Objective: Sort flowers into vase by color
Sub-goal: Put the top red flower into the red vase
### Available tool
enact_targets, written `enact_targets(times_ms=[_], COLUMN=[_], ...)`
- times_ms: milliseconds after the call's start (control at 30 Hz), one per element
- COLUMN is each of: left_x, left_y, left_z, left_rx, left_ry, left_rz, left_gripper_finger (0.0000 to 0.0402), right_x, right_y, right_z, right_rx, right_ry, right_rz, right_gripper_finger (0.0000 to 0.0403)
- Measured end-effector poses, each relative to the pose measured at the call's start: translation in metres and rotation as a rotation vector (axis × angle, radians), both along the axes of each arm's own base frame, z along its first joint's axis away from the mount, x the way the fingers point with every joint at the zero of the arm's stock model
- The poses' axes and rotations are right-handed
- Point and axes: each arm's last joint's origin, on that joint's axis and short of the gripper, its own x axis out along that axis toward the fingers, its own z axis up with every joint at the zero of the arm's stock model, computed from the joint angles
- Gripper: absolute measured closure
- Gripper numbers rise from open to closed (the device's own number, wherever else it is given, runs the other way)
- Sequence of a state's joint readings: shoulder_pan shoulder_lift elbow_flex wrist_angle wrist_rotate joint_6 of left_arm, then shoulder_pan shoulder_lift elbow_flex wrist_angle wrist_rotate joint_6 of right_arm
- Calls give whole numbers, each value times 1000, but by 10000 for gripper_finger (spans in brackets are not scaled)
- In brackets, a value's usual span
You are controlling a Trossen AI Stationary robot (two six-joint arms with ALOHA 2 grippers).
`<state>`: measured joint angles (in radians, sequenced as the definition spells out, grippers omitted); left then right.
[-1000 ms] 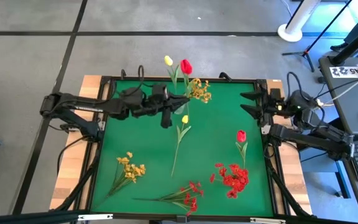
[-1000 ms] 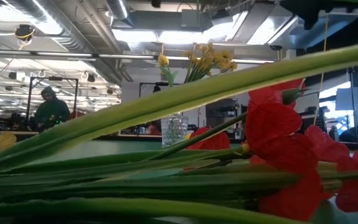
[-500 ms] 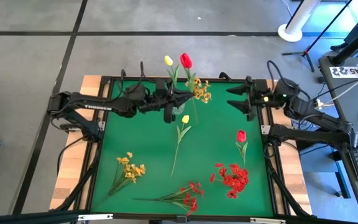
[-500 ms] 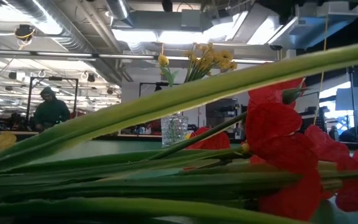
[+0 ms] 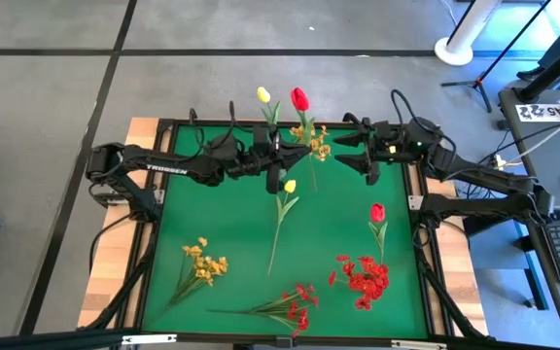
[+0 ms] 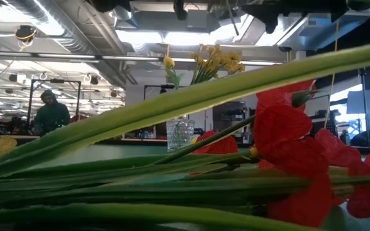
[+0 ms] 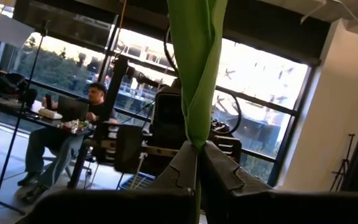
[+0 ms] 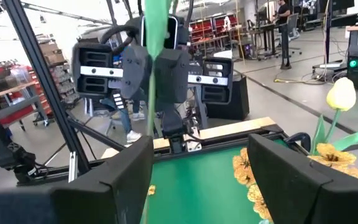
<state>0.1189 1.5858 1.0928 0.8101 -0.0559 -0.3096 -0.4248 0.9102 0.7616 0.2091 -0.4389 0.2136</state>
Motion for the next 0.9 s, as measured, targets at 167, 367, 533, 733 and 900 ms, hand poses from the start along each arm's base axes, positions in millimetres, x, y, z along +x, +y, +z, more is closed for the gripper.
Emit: enact_targets(times_ms=[167,367,533,733,900], left_x=[19,51,60,61,62], left_y=[-3,2,4,3,-2], left_z=[7,11,16,16,15], left_rx=[14,47,57,56,56], left_ry=[-7,143,182,185,198], left_rz=[-34,-13,44,38,25], left_gripper_finger=[401,401,401,401,401], right_x=[7,9,12,15,15], right_y=[-2,6,17,24,22], right_z=[-2,-2,-1,-5,-8], right_rx=[15,18,5,-22,-35], right_ry=[-4,-13,-13,14,44], right_rz=[20,70,135,113,63], right_gripper_finger=[144,144,144,158,233])
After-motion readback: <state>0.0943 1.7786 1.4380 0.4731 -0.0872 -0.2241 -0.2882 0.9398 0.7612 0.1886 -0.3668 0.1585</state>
